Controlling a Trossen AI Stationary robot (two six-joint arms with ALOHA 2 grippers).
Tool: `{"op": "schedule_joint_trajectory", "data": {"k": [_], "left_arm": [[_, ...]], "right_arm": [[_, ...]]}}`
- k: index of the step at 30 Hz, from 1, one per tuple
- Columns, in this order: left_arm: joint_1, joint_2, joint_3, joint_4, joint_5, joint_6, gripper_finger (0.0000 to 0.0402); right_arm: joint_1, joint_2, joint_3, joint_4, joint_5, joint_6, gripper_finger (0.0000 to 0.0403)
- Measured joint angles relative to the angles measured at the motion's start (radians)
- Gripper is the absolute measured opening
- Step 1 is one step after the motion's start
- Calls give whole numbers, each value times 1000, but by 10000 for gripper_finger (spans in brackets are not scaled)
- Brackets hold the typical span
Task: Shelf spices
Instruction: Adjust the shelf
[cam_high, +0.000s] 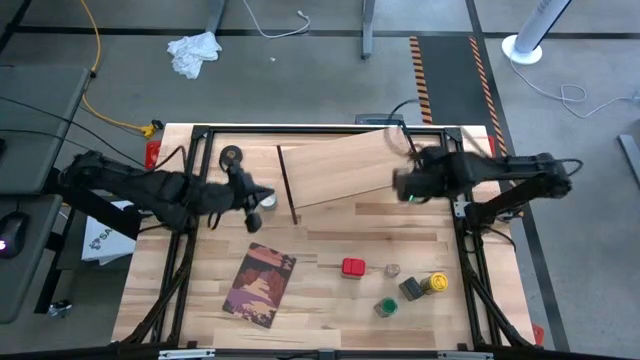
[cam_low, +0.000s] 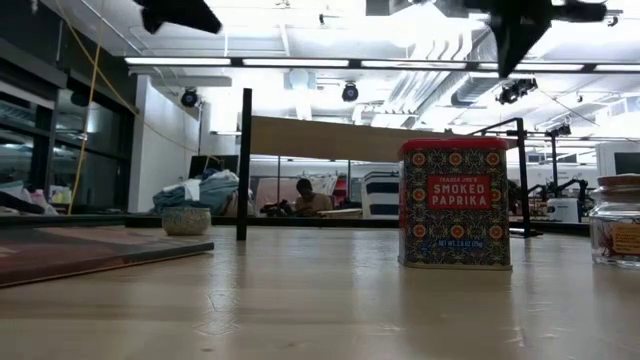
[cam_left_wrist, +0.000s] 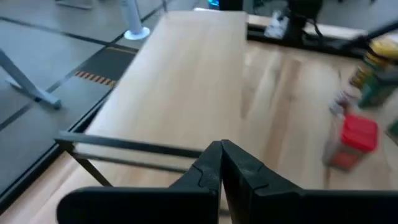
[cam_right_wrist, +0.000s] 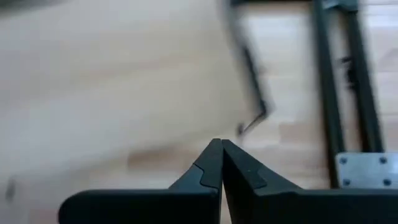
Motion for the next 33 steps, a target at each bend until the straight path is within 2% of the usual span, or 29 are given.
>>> {"op": "schedule_joint_trajectory", "data": {"k": [3, 6, 8, 10, 14, 18, 20, 24, 33], "left_arm": [[90, 19, 10, 35, 44, 17, 1], [163, 30, 18, 28, 15, 26, 1], [209, 30, 18, 26, -16, 9, 1], [255, 30, 18, 13, -21, -35, 1], [336, 32, 10, -14, 15, -98, 1], [407, 49, 9, -110, 41, -102, 0], [446, 63, 9, -156, 45, -99, 0], [511, 87, -17, -175, 126, -79, 0], [570, 141, -121, -127, 189, -166, 0]], "right_arm": [[-119, -76, -81, 0, 40, 2, 1], [-229, -127, -153, 4, 50, -42, 0], [-296, -159, -196, 48, 51, -114, 0], [-374, -191, -239, 147, 47, -257, 0], [-549, -235, -324, 367, -80, -568, 0], [-671, -250, -364, 478, -189, -710, 0], [-713, -249, -373, 528, -236, -779, 0], [-759, -247, -399, 592, -316, -833, 0], [-764, -247, -415, 594, -397, -810, 0]]}}
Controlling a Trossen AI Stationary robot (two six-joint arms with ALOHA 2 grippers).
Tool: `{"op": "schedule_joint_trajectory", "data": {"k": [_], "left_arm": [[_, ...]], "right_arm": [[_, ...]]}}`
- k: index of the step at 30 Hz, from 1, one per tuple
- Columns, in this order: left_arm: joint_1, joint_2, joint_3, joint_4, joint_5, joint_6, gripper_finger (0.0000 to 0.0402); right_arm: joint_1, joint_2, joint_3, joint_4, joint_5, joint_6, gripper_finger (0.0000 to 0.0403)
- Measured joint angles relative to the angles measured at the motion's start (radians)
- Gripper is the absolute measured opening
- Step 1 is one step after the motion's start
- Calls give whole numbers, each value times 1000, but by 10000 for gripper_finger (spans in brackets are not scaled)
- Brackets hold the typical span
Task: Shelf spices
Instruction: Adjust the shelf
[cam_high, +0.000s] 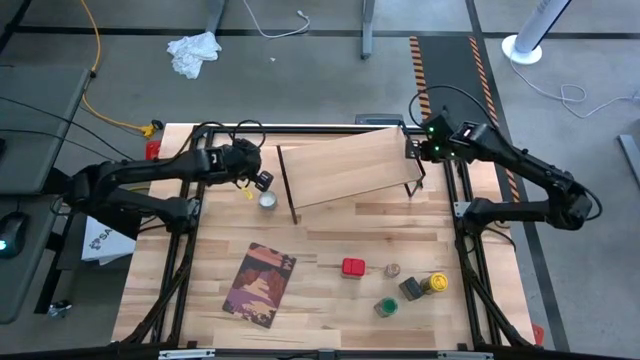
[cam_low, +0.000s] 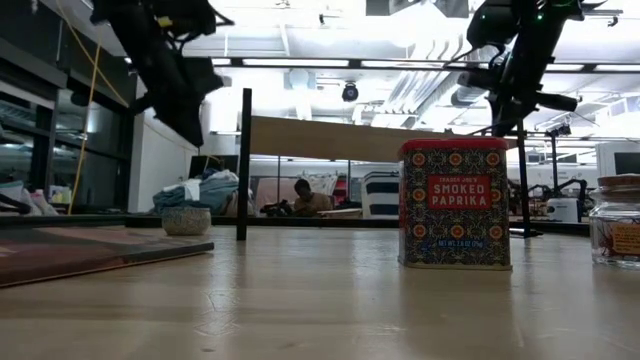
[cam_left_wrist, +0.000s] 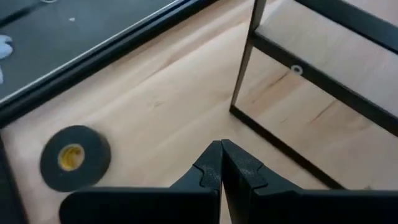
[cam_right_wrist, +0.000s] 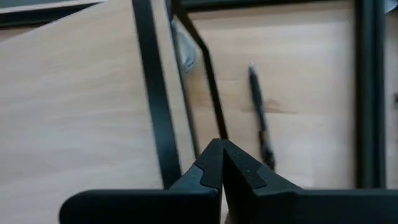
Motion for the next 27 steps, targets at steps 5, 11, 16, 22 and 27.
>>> {"op": "schedule_joint_trajectory", "data": {"k": [5, 11, 16, 22, 27], "left_arm": [[19, 1, -39, 69, 14, 37, 0], [67, -4, -40, 47, 31, 170, 0], [99, -34, -40, 11, 41, 249, 0], [120, -119, -39, -72, 65, 293, 0], [121, -228, -42, -179, 46, 269, 0]], "right_arm": [[74, 0, 0, 7, -25, 78, 0], [251, 0, 0, 26, -19, 233, 0], [436, 21, 0, 48, 87, 403, 0], [596, 114, 1, 104, 145, 565, 0], [667, 226, 4, 282, 151, 605, 0]]}}
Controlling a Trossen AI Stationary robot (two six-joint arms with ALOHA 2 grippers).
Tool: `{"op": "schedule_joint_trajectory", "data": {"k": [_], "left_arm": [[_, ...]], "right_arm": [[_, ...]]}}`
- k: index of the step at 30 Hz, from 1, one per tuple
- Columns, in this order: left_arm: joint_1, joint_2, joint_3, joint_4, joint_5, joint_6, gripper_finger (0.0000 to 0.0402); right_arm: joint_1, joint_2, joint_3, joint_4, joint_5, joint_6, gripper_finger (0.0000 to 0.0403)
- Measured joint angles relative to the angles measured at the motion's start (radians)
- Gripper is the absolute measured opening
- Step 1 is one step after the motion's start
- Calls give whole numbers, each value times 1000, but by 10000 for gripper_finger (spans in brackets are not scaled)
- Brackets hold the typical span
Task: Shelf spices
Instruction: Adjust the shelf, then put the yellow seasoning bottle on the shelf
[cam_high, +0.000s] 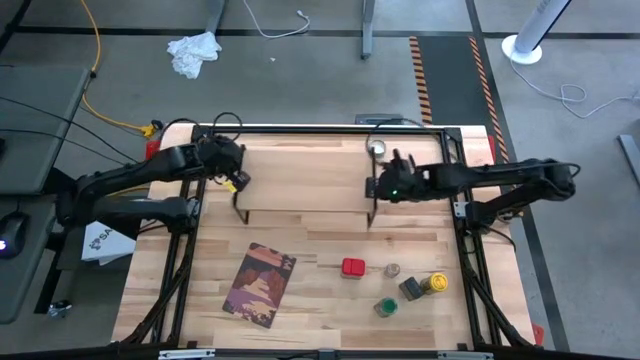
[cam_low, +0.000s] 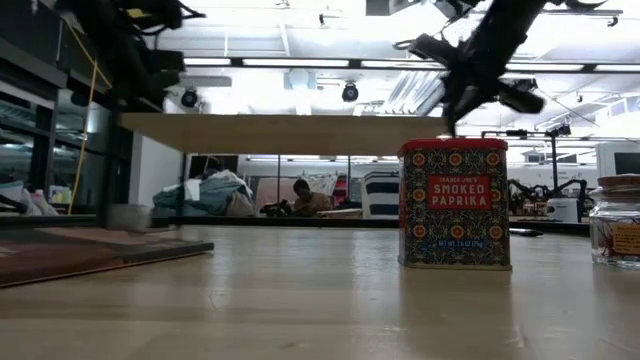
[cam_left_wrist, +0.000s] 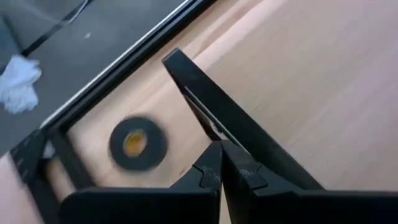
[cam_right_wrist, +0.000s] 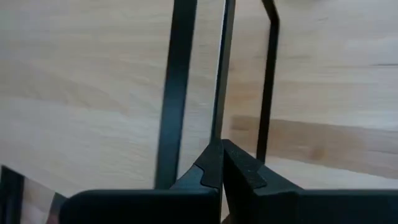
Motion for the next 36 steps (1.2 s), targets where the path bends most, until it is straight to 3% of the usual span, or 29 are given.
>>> {"op": "schedule_joint_trajectory", "data": {"k": [5, 10, 18, 32, 36], "left_arm": [[0, -98, 0, -96, -29, -63, 0], [-8, -159, -4, -102, 11, -105, 0], [-65, -163, -4, -105, 82, -276, 0], [-216, -168, -4, -150, 55, -449, 0], [-226, -193, 36, -232, -16, -429, 0]], "right_arm": [[23, 98, -5, 132, -17, -2, 0], [22, 108, -2, 115, -22, -23, 0], [19, -1, -2, 22, 4, -53, 0], [19, -118, -1, -106, 78, -71, 0], [19, -160, -1, -155, 153, -86, 0]]}}
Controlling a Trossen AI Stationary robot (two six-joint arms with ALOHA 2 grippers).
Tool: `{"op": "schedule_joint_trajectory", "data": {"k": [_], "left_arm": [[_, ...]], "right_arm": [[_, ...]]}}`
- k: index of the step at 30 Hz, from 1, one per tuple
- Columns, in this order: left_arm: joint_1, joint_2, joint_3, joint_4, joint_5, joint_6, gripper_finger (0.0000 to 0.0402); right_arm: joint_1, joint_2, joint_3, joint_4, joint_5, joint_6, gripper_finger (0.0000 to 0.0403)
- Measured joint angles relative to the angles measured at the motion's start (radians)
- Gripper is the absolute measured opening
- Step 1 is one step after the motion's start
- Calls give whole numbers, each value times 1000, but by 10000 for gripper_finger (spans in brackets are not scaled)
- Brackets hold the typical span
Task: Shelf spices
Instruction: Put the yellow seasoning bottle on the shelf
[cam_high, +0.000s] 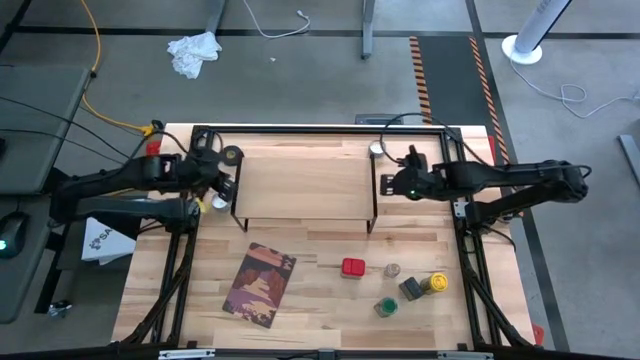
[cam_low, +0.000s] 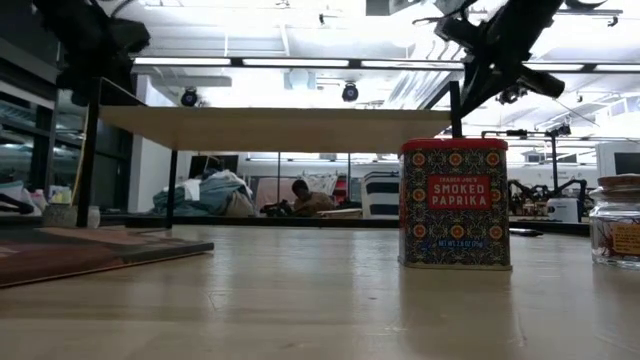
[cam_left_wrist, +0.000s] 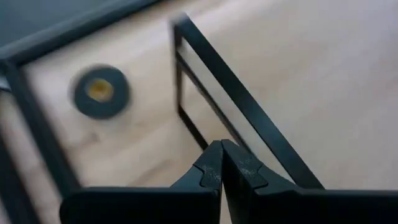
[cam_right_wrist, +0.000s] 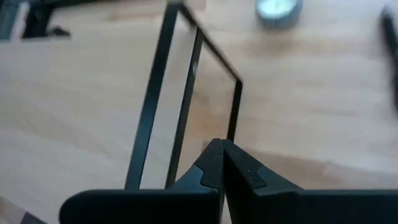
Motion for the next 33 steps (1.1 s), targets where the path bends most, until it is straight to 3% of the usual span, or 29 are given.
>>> {"op": "schedule_joint_trajectory", "data": {"k": [6, 11, 20, 23, 28, 33], "left_arm": [[1, -88, 125, -58, -130, 88, 0], [1, -147, 179, -57, -152, 133, 0], [-14, -143, 183, -43, 120, 232, 0], [-49, -141, 183, 54, 137, 244, 0], [-127, -104, 183, 365, 123, 309, 0], [-237, 116, 184, 605, 171, 426, 0]], "right_arm": [[0, -96, 0, -5, 46, -75, 0], [11, -152, 0, 5, 39, -140, 0], [99, -235, 0, 210, 40, -308, 0], [134, -255, 1, 261, 41, -357, 0], [188, -279, 1, 257, 44, -370, 0], [241, -290, 1, 266, 87, -391, 0]]}}
